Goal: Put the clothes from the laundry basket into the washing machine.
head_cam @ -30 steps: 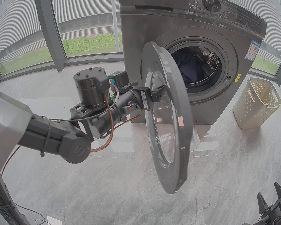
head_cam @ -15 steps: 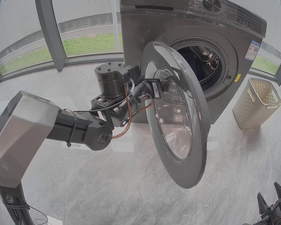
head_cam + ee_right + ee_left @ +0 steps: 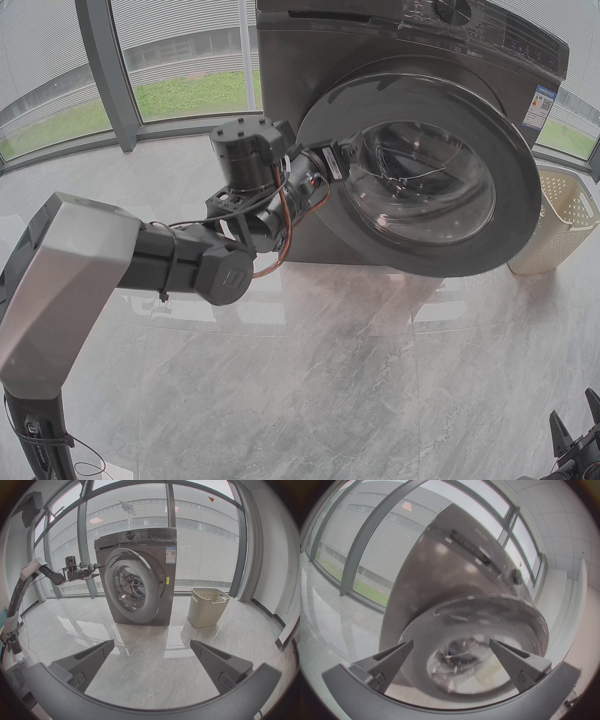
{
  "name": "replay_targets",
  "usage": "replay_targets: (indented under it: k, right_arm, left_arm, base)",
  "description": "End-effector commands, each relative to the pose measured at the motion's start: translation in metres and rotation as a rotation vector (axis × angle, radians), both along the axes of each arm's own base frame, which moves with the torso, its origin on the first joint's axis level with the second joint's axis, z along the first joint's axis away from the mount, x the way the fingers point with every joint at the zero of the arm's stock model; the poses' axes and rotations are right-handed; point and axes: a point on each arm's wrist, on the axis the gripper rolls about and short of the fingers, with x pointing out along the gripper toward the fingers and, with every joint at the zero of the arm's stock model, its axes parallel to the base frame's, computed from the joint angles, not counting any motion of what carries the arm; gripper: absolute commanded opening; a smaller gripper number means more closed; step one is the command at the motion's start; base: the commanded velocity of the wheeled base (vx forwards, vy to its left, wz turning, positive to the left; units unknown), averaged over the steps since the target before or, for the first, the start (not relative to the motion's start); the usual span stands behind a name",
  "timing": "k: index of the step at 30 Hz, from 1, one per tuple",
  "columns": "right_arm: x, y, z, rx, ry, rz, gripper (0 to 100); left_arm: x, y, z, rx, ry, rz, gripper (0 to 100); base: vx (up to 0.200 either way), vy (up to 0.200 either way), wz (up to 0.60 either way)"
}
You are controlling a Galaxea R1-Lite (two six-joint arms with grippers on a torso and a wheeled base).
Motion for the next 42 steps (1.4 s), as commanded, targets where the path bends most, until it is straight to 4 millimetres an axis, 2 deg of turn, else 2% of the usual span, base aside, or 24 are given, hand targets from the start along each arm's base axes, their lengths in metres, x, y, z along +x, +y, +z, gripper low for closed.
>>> replay_targets:
  k: [1,5,9,11,12,16,19,20,21,23,27,32,34,35,42]
  right_arm:
    - [-0.001,0.0,0.0,0.0,-0.016,0.001,100]
    - [-0.001,0.0,0.0,0.0,-0.016,0.001,100]
    - [-0.001,0.0,0.0,0.0,-0.016,0.001,100]
    - [-0.001,0.0,0.0,0.0,-0.016,0.001,100]
    - [-0.001,0.0,0.0,0.0,-0.016,0.001,100]
    - [-0.001,0.0,0.0,0.0,-0.016,0.001,100]
    - [-0.001,0.0,0.0,0.0,-0.016,0.001,100]
    - [-0.001,0.0,0.0,0.0,-0.016,0.001,100]
    - [-0.001,0.0,0.0,0.0,-0.016,0.001,100]
    - [-0.001,0.0,0.0,0.0,-0.016,0.001,100]
    - [-0.001,0.0,0.0,0.0,-0.016,0.0,100]
    - [-0.001,0.0,0.0,0.0,-0.016,0.001,100]
    - [-0.001,0.0,0.0,0.0,-0.016,0.001,100]
    - [-0.001,0.0,0.0,0.0,-0.016,0.001,100]
    - [-0.001,0.0,0.0,0.0,-0.016,0.001,100]
  left_arm:
    - [-0.031,0.021,0.0,0.045,0.057,-0.011,100]
    - [-0.055,0.039,-0.003,0.089,0.1,-0.028,100]
    - [-0.101,0.074,-0.014,0.202,0.145,-0.064,100]
    - [-0.107,0.079,-0.016,0.213,0.149,-0.067,100]
    - [-0.143,0.107,-0.025,0.263,0.169,-0.069,100]
    - [-0.2,0.153,-0.037,0.272,0.175,-0.064,100]
    - [-0.233,0.183,-0.045,0.272,0.143,-0.038,100]
    - [-0.233,0.183,-0.045,0.272,0.143,-0.038,100]
    - [-0.249,0.203,-0.049,0.269,0.115,0.012,100]
    - [-0.264,0.221,-0.055,0.263,0.086,0.073,100]
    - [-0.287,0.243,-0.063,0.246,0.044,0.173,100]
    - [-0.313,0.263,-0.085,0.249,0.036,0.308,100]
    - [-0.319,0.266,-0.092,0.249,0.039,0.326,100]
    - [-0.328,0.269,-0.102,0.257,0.041,0.344,100]
    - [-0.354,0.276,-0.125,0.315,0.072,0.422,100]
  base:
    - [0.0,0.0,0.0]
    - [0.0,0.0,0.0]
    - [0.0,0.0,0.0]
    - [0.0,0.0,0.0]
    - [0.0,0.0,0.0]
    - [0.0,0.0,0.0]
    - [0.0,0.0,0.0]
    - [0.0,0.0,0.0]
    - [0.0,0.0,0.0]
    - [0.0,0.0,0.0]
    - [0.0,0.0,0.0]
    - [0.0,0.0,0.0]
    - [0.0,0.0,0.0]
    - [0.0,0.0,0.0]
    - [0.0,0.0,0.0]
